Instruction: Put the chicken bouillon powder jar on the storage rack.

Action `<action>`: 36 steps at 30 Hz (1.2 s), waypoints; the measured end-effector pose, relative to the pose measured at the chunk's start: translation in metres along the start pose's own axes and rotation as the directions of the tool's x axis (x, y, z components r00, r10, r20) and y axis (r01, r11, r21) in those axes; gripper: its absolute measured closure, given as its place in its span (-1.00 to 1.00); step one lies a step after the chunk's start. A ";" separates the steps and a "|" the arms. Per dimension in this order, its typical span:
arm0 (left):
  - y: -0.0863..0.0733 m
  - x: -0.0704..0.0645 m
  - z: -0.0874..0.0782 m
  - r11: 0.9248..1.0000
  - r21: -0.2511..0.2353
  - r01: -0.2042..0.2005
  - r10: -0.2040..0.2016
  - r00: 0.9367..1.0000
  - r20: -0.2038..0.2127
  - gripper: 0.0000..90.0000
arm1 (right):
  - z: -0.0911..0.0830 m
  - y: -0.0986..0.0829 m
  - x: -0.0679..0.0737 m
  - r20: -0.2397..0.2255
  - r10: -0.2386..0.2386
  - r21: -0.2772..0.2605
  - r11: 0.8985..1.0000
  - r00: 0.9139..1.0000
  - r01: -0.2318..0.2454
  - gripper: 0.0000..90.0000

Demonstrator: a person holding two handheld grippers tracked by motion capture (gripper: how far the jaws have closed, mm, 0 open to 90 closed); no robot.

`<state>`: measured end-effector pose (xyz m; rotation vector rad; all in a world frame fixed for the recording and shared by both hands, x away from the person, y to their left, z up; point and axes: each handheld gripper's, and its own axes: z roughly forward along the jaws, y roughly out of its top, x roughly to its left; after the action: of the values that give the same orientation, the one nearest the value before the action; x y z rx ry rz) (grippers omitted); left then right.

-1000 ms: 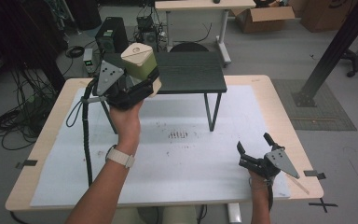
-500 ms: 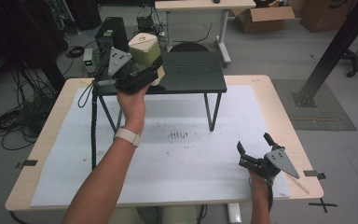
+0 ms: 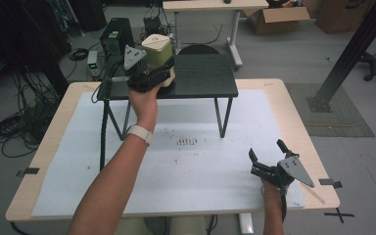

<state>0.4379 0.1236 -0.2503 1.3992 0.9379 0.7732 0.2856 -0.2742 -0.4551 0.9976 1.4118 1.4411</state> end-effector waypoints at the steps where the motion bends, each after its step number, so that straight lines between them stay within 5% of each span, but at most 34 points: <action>1: 0.000 0.000 0.001 1.000 0.010 0.013 -0.013 1.000 -0.006 -0.35 | 0.000 0.000 0.000 0.000 0.000 0.001 1.000 1.000 0.000 -1.00; 7: 0.000 -0.001 0.006 0.999 0.043 0.031 -0.030 0.999 -0.030 -0.35 | 0.000 0.000 0.000 0.000 -0.002 0.000 1.000 1.000 0.002 -1.00; 17: -0.002 -0.008 0.006 0.998 0.052 -0.040 0.042 0.998 -0.045 -0.35 | 0.000 0.000 0.000 0.002 -0.006 0.001 1.000 1.000 0.006 -1.00; 28: -0.003 -0.005 0.005 0.999 0.044 -0.024 0.025 1.000 -0.016 -0.38 | 0.000 0.000 0.001 0.002 -0.008 -0.001 1.000 1.000 0.008 -1.00; 36: -0.003 0.001 0.002 0.999 0.031 0.025 -0.025 1.000 0.005 -0.75 | 0.000 0.000 0.001 0.002 -0.010 0.000 1.000 1.000 0.010 -1.00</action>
<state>0.4400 0.1235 -0.2536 1.4128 0.9650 0.7383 0.2851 -0.2734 -0.4552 0.9905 1.4130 1.4324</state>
